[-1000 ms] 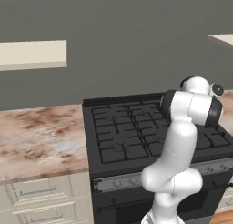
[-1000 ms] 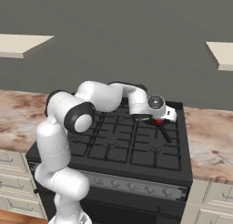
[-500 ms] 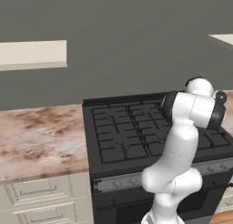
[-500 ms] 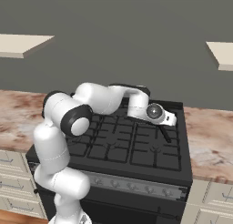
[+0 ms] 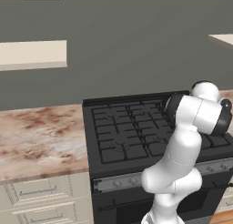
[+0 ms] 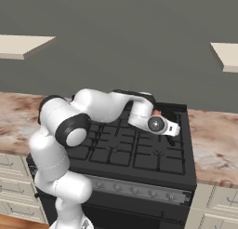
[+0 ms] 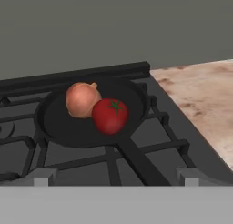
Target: Place the pan on the rear right burner on the stove. Then place the tomato and the onion in the pan and turn on the rear right burner.
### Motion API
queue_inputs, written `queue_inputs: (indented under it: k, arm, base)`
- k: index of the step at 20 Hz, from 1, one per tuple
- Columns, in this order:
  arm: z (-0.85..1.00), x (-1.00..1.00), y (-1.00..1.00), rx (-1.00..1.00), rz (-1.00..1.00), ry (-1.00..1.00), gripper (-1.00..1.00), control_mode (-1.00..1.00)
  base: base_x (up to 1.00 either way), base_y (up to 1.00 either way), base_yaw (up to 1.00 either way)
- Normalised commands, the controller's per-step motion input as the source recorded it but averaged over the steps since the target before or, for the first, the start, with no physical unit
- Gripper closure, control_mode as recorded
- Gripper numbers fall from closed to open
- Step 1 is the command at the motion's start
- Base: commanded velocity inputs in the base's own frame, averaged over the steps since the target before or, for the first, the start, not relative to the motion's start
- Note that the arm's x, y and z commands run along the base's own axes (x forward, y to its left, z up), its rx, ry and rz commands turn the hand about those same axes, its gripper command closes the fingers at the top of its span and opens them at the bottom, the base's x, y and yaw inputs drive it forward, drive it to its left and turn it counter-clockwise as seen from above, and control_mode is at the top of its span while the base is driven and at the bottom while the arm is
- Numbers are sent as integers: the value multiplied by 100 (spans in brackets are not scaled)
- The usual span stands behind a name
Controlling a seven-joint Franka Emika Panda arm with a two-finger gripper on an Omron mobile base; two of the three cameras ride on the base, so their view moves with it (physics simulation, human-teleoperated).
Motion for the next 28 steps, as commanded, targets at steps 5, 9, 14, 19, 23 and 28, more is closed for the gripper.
queue_inputs:
  k: [5,9,14,19,23,28]
  arm:
    - [6,-43,0,0,0,-5,-100,-100]
    - [19,-41,-8,0,0,-6,-100,-100]
    - [21,-33,-6,0,0,-4,-100,-100]
    - [15,-44,-6,0,0,-3,-100,-100]
    - [7,-35,-1,0,0,0,-100,-100]
    - [3,-40,0,0,0,0,-100,-100]
  base:
    - [0,0,0]
    - [0,0,0]
    - [0,0,0]
    - [0,0,0]
    - [0,0,0]
    - [0,0,0]
